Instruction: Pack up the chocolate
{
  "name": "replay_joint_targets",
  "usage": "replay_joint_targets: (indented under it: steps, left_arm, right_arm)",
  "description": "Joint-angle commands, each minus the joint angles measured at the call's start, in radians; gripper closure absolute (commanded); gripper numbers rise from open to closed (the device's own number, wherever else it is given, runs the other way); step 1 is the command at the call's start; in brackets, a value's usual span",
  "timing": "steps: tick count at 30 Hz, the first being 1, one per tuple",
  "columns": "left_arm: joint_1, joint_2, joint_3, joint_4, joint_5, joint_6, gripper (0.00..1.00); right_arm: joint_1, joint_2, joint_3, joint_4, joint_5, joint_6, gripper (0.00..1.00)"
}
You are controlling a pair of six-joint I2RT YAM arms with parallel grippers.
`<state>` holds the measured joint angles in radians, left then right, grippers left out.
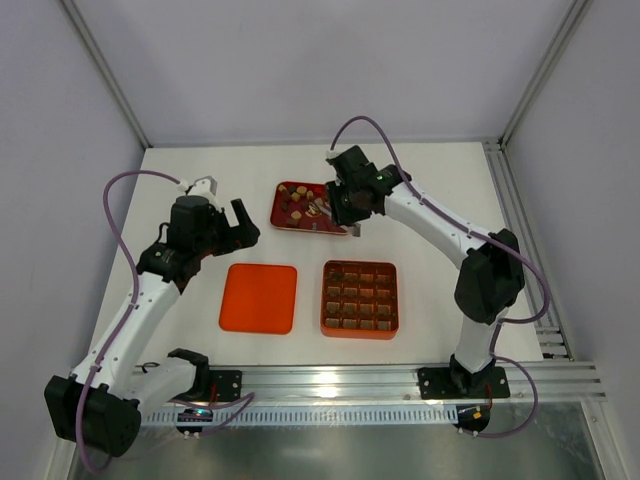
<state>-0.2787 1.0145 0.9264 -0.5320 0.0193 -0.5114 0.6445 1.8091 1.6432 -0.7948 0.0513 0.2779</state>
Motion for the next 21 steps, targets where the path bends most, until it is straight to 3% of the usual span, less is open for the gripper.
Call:
replay_joint_targets:
  steps: [1,21]
  left_arm:
    - [0.003,-0.001,-0.001,0.015,-0.002,0.019,0.0]
    - [0.003,0.007,-0.001,0.015,-0.008,0.019,0.0]
  right_arm:
    - [-0.005,0.03,0.079,0.028,-0.018,-0.028,0.55]
    - [-0.002,0.153,0.129,0.029,-0.011,-0.028,0.56]
